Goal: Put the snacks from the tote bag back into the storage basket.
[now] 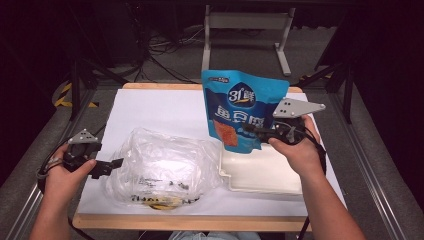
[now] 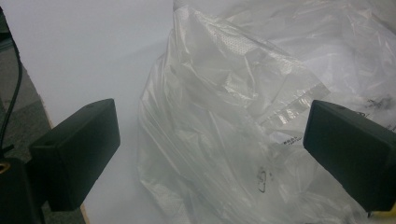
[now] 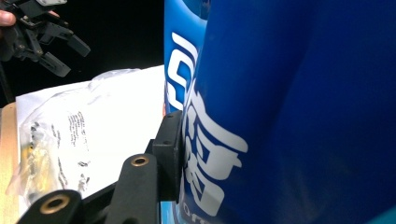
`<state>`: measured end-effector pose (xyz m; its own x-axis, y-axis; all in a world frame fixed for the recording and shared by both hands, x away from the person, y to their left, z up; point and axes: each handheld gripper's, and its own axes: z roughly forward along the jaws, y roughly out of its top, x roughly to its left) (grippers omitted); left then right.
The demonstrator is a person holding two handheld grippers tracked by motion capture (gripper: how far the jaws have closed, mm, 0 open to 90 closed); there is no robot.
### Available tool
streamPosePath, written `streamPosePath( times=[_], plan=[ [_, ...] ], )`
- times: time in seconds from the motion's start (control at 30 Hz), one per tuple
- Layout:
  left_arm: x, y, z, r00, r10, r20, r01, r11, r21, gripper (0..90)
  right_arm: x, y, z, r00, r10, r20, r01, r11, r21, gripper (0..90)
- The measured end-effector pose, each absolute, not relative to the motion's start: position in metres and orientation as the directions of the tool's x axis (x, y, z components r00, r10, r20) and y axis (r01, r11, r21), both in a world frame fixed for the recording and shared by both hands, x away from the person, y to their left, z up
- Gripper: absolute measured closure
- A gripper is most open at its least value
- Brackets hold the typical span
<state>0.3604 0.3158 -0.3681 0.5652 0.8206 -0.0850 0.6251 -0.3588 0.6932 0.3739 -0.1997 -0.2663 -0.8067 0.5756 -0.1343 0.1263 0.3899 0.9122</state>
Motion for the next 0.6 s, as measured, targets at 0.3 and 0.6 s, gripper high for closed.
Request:
streamPosePath(
  times=[0.3, 0.6],
  plan=[
    [0.363, 0.312, -0.37, 0.572, 0.816, -0.083, 0.624, -0.367, 0.69, 4.6, 0.376, -0.22, -0.271, -0.79, 0.599, -0.128, 0.145, 0.385, 0.911, 59.4],
    [0.363, 0.313, -0.37, 0.568, 0.819, -0.082, 0.623, -0.363, 0.692, 4.5, 0.381, -0.236, -0.285, -0.775, 0.619, -0.127, 0.161, 0.388, 0.908, 59.4]
  ],
)
